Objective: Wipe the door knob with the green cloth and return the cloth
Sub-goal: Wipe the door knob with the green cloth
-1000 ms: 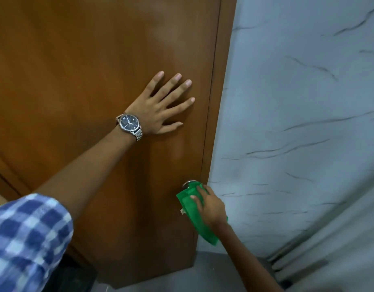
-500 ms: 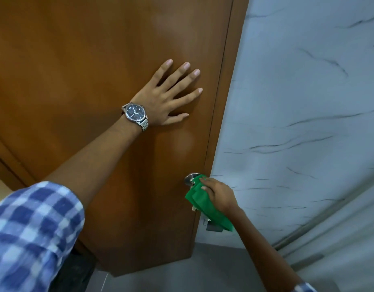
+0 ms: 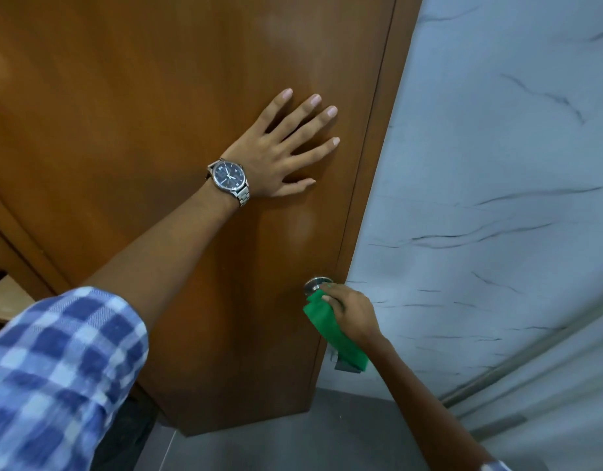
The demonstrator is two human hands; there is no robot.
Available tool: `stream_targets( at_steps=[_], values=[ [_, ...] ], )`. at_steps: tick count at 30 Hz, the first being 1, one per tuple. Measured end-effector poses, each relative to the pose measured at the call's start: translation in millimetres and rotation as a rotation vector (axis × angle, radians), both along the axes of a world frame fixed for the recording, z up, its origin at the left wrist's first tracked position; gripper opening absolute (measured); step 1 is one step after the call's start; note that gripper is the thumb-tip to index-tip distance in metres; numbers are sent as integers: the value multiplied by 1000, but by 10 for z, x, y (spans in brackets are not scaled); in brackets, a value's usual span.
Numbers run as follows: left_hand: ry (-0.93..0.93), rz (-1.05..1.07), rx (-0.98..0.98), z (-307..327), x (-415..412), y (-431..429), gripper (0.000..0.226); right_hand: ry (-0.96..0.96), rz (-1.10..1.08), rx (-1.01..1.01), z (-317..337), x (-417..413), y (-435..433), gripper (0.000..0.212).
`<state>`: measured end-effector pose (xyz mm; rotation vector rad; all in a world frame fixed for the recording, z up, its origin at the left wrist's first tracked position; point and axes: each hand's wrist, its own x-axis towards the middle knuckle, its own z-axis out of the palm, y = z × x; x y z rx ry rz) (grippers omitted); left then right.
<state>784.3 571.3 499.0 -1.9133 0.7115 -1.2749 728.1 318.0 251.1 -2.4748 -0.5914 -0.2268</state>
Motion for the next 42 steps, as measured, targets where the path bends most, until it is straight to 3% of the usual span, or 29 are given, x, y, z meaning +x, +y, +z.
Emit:
stream_targets(
  at_steps=[4, 6, 9, 11, 13, 16, 18, 20, 24, 26, 28, 30, 35, 37, 40, 42],
  values=[
    [-2, -3, -11, -15, 4, -2, 73, -129, 150, -326, -150, -177, 163, 41],
    [3, -8, -15, -16, -4, -8, 72, -171, 165, -390, -187, -120, 163, 44],
    [9, -10, -8, -10, -8, -24, 72, -138, -54, -169, -111, -13, 180, 25],
    [9, -14, -11, -2, -9, -29, 72, -44, -200, 30, -121, -35, 218, 23],
    [9, -11, -9, 3, -4, -16, 72, -2, -226, 70, -157, -146, 275, 23],
    [5, -7, -13, 13, -20, -24, 73, -203, 39, -284, -270, -250, 266, 29],
    [8, -8, -14, 13, -26, -28, 72, -256, 100, -355, -298, -178, 154, 37],
    [3, -1, -16, 7, -31, -27, 72, -210, -1, -137, -321, -137, 97, 30],
    [9, 9, -4, 20, -42, -27, 72, 226, -496, 617, -421, -92, 109, 24],
    [15, 7, -2, 22, -41, -42, 72, 382, -527, 739, -458, -95, 86, 24],
    [20, 2, -1, 13, -29, -40, 72, 410, -465, 750, -456, -135, 37, 24],
    [11, -4, -11, 9, -24, -36, 72, 322, -363, 671, -419, -178, -12, 17],
    [-13, -22, -16, -30, 14, -34, 73, 79, -15, 279, -202, -54, 12, 17],
    [-28, -22, -16, -32, 19, -9, 73, 59, -105, 248, -162, 58, 18, 19],
    [-19, -24, -19, -35, 27, -1, 74, 166, -325, 407, -127, 102, 31, 16],
    [0, -30, -22, -46, 45, -11, 74, 192, -269, 416, -132, 12, 107, 15]
  ],
)
